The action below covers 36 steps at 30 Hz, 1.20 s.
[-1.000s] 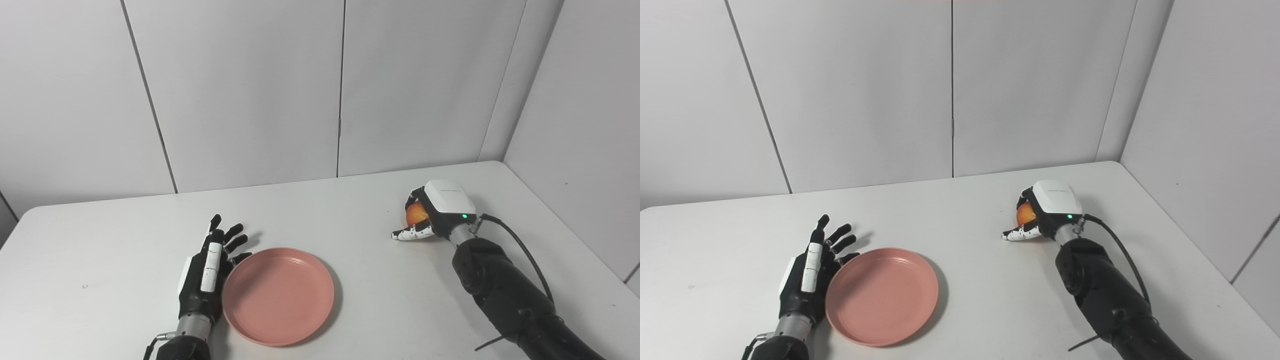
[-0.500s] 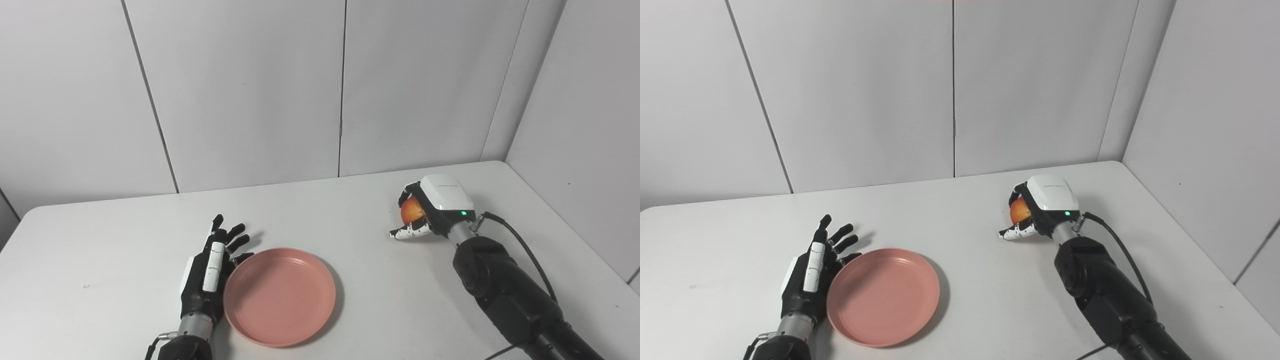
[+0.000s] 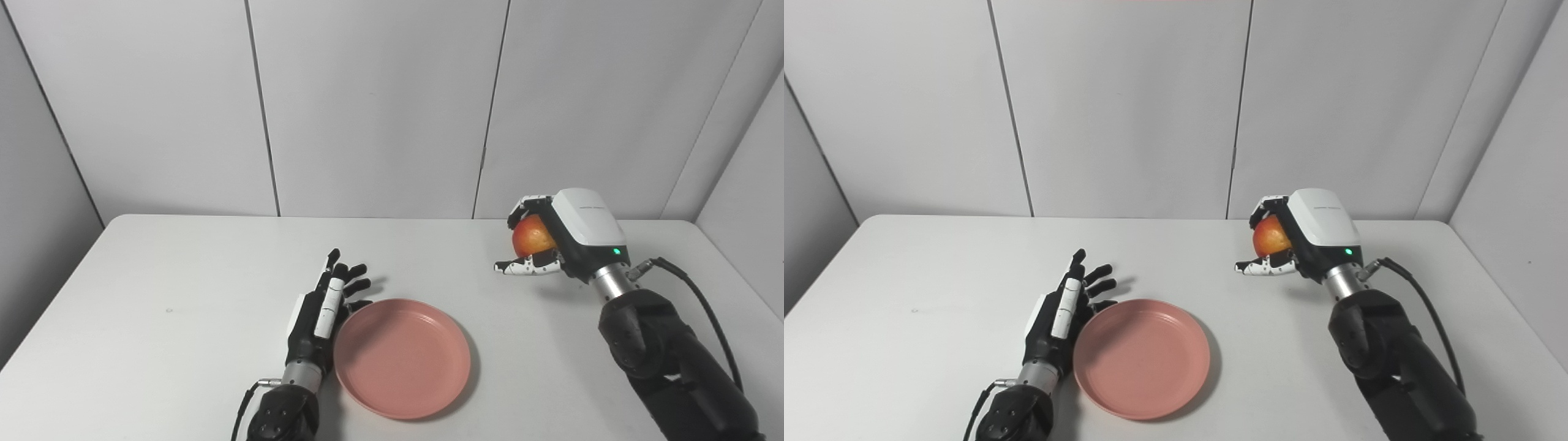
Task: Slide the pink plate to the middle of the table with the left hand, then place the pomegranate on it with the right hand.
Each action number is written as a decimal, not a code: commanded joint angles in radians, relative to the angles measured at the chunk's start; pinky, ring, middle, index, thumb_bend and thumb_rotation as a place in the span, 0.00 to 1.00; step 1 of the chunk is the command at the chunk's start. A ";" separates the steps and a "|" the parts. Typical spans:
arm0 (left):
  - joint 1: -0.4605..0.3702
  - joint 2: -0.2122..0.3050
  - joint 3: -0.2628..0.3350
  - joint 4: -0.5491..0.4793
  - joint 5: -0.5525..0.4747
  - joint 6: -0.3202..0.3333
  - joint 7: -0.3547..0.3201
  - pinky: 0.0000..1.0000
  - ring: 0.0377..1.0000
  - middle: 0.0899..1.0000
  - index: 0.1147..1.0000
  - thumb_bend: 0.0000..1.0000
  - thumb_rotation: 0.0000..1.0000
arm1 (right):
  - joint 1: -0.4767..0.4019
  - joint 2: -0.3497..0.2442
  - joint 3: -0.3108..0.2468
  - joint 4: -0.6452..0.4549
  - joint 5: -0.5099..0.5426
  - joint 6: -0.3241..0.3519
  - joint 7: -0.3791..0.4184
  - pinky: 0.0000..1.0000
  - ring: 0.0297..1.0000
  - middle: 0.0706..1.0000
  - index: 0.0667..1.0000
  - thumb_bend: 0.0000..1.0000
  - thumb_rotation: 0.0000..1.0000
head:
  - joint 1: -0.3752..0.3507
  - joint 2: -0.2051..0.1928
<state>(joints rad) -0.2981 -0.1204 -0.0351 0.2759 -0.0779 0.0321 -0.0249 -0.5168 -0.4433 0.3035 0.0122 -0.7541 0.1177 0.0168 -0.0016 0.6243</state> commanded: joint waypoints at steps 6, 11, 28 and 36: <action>-0.006 -0.015 -0.008 0.000 0.023 0.024 0.020 0.62 0.78 0.81 1.00 0.76 0.91 | -0.030 0.036 -0.001 -0.112 -0.014 -0.045 0.043 0.23 0.28 0.36 0.44 0.52 0.16 | 0.012 0.002; -0.007 -0.016 -0.007 -0.006 0.022 0.031 0.019 0.62 0.79 0.81 1.00 0.76 0.91 | -0.019 0.070 0.017 -0.161 -0.020 -0.040 0.086 0.23 0.28 0.36 0.44 0.52 0.16 | 0.024 0.005; -0.005 -0.014 -0.002 -0.019 0.020 0.052 0.018 0.63 0.79 0.79 1.00 0.80 0.91 | 0.045 0.155 0.113 -0.186 -0.042 -0.112 0.154 0.23 0.28 0.36 0.44 0.52 0.16 | 0.015 0.009; -0.006 -0.017 0.000 -0.018 0.016 0.054 0.020 0.65 0.78 0.79 1.00 0.80 0.91 | 0.073 0.172 0.125 -0.124 -0.065 -0.144 0.133 0.23 0.28 0.35 0.44 0.52 0.16 | 0.017 0.011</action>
<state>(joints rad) -0.2982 -0.1261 -0.0376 0.2629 -0.0595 0.0636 -0.0121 -0.4169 -0.2739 0.4370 -0.1034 -0.8121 0.0215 0.1836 0.0138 0.6351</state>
